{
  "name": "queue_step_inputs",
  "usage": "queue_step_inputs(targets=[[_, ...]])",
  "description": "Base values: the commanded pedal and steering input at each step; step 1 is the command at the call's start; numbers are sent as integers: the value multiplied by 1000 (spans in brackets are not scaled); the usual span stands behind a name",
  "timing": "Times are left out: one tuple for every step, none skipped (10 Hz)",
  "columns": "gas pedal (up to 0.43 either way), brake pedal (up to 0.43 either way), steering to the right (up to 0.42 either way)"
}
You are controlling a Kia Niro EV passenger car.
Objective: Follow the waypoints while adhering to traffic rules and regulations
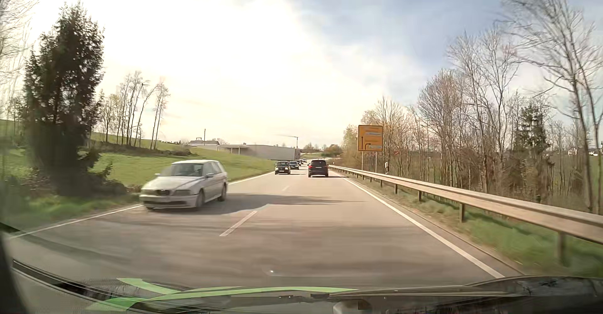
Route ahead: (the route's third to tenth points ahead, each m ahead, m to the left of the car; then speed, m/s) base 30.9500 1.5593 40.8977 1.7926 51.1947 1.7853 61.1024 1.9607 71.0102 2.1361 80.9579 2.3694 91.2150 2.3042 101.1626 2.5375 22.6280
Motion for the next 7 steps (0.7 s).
queue_step_inputs(targets=[[0, 0, -5], [0, 0, -4], [8, 0, -3], [20, 0, -1], [39, 0, -1], [39, 0, -1], [59, 0, -1]])
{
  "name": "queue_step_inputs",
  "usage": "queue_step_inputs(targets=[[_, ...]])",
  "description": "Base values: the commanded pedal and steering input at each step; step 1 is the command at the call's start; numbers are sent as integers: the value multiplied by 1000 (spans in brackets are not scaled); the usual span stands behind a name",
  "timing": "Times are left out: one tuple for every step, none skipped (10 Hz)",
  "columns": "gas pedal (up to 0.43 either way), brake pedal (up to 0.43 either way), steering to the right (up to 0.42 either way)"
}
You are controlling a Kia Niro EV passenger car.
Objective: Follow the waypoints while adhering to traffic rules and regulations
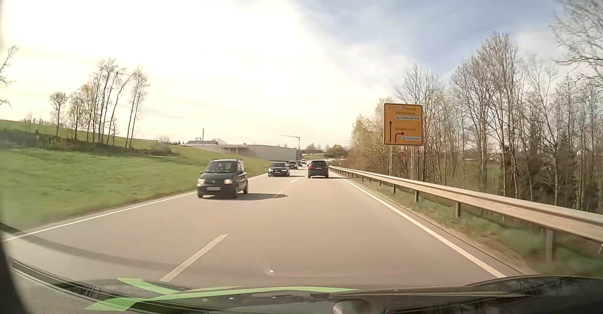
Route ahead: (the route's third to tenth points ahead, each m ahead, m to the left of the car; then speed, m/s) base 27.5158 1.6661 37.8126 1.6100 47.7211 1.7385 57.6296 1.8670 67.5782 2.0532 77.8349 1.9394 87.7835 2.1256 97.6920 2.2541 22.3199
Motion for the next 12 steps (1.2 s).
queue_step_inputs(targets=[[79, 0, -1], [79, 0, -1], [98, 0, -1], [110, 0, -1], [110, 0, -2], [110, 0, -2], [110, 0, -2], [110, 0, -2], [110, 0, -3], [110, 0, -3], [110, 0, -3], [110, 0, -3]])
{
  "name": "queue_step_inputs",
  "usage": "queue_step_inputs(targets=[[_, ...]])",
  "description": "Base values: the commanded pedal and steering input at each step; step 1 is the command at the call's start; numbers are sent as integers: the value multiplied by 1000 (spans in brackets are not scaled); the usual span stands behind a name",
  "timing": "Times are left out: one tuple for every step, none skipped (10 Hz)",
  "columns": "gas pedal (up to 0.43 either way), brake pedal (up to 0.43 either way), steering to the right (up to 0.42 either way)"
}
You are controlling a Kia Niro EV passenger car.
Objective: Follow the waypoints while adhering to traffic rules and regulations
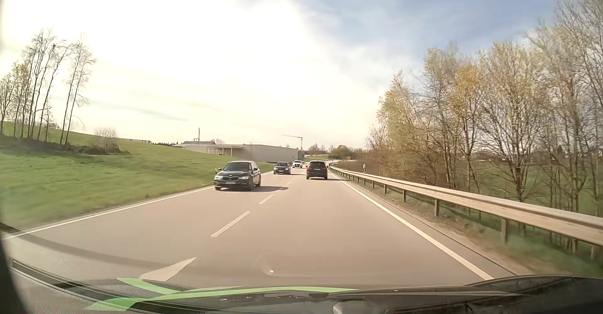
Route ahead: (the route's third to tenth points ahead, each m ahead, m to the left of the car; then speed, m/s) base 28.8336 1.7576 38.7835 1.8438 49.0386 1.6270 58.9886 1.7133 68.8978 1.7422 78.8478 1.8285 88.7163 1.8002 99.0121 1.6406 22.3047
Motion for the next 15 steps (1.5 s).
queue_step_inputs(targets=[[110, 0, -3], [110, 0, -4], [118, 0, -4], [130, 0, -4], [130, 0, -4], [130, 0, -4], [130, 0, -4], [118, 0, -4], [118, 0, -4], [110, 0, -4], [67, 0, -4], [20, 0, -4], [0, 0, -4], [0, 0, -4], [0, 0, -2]])
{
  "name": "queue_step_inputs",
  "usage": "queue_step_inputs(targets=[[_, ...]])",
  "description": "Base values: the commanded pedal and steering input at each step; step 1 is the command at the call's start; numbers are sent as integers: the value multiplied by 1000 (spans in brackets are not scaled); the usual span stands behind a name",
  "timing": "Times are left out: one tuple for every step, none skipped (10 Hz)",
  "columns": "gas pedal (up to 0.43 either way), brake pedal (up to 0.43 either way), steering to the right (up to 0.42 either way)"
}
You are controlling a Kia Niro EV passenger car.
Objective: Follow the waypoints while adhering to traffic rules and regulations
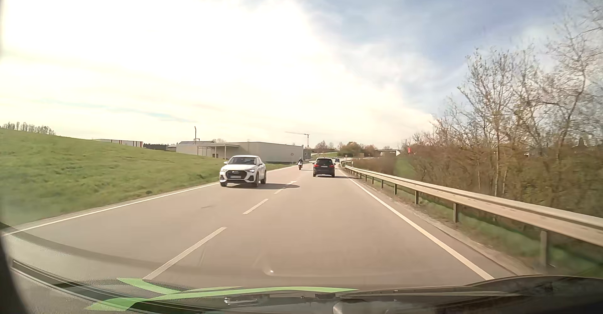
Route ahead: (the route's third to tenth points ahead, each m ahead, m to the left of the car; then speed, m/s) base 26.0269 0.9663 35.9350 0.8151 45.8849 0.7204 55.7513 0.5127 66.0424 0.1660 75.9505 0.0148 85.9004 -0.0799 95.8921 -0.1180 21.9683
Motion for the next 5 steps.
queue_step_inputs(targets=[[0, 0, 0], [0, 0, 2], [0, 0, 2], [0, 0, 2], [0, 0, 2]])
